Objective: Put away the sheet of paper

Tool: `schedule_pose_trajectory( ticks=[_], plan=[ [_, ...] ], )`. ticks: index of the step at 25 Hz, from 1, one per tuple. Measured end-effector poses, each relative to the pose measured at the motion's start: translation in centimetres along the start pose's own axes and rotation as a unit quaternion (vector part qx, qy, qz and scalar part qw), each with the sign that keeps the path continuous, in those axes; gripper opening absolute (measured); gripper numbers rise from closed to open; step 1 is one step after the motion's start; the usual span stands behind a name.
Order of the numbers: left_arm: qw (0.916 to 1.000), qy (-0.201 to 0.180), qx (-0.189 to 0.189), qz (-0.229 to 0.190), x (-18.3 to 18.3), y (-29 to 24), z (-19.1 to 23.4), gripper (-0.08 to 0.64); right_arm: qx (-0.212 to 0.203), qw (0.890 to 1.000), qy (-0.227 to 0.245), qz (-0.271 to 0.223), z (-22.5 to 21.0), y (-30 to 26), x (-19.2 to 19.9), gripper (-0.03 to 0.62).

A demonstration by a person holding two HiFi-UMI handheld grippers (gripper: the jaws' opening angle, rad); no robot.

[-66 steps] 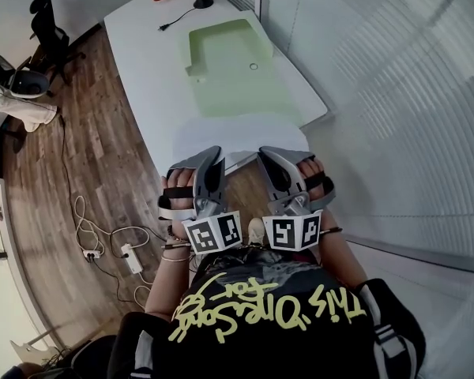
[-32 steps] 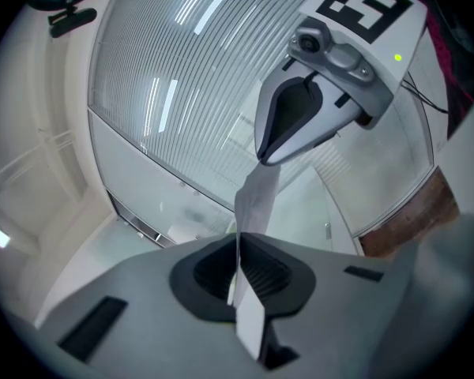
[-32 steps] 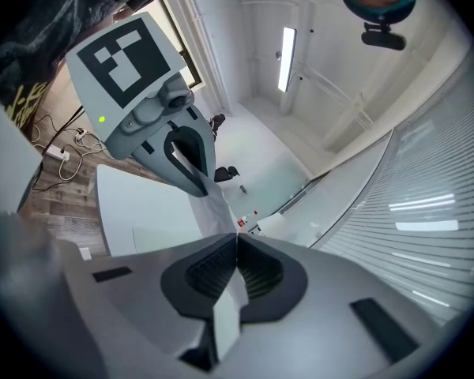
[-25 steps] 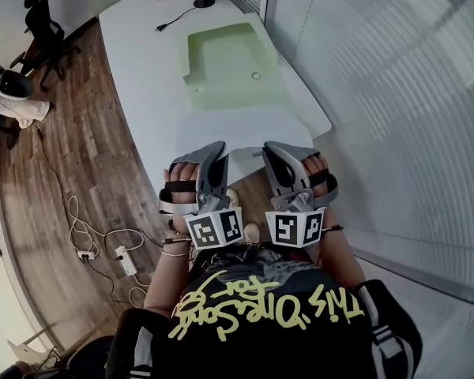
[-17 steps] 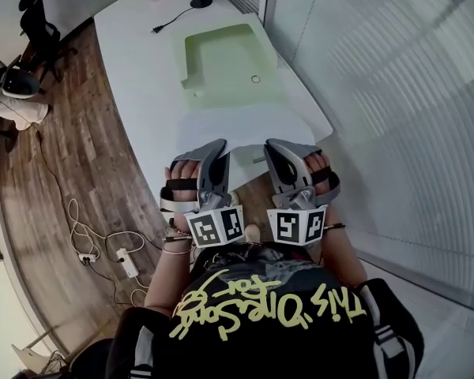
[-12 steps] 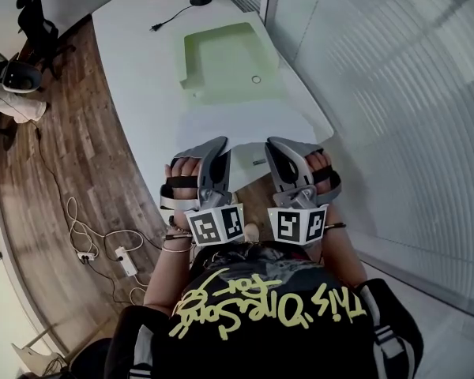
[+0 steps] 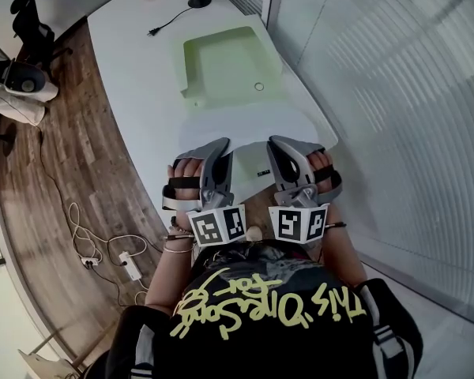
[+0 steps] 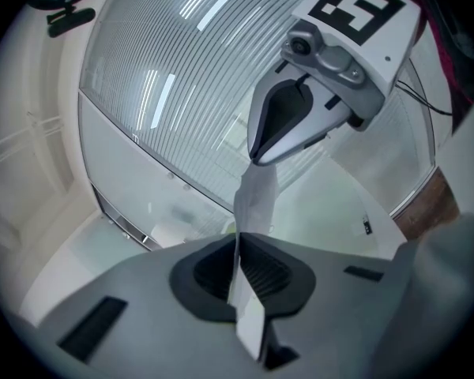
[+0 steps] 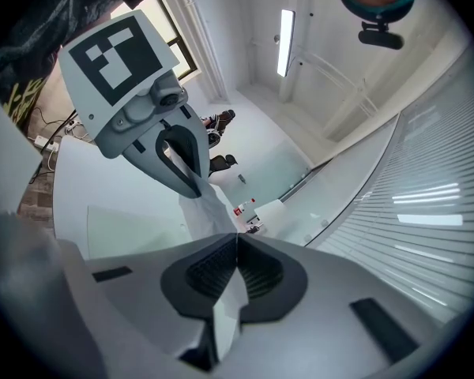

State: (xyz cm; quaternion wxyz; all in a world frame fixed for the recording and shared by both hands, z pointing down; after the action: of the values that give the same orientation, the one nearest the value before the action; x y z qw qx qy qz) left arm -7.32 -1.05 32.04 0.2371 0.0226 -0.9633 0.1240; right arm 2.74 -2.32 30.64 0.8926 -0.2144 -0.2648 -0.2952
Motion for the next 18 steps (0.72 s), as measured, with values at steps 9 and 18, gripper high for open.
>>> schedule_pose_trajectory(
  ticks=[9,18],
  plan=[
    [0.9999,0.003,0.006,-0.010,0.6,-1.0,0.3,0.009,0.004,1.000,0.000,0.011,-0.1,-1.0,0.1,0.008],
    [0.9997,0.010,0.018,-0.014,1.5,-3.5,1.4,0.009,-0.001,1.000,-0.003,0.024,-1.2,-3.5,0.5,0.008]
  ],
)
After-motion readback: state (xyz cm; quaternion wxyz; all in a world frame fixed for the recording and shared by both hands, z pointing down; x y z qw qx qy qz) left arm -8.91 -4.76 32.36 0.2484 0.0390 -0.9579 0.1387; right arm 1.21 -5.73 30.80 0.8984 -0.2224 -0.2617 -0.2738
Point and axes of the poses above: the fingertips, and each gripper's own axes: y backward along the fingers, z to its left, x out of its underside, the point moved 5 cm from there along y, backward along the fingers, and after that the axes turned 5 degrees about -x, right-handed, at the moved point
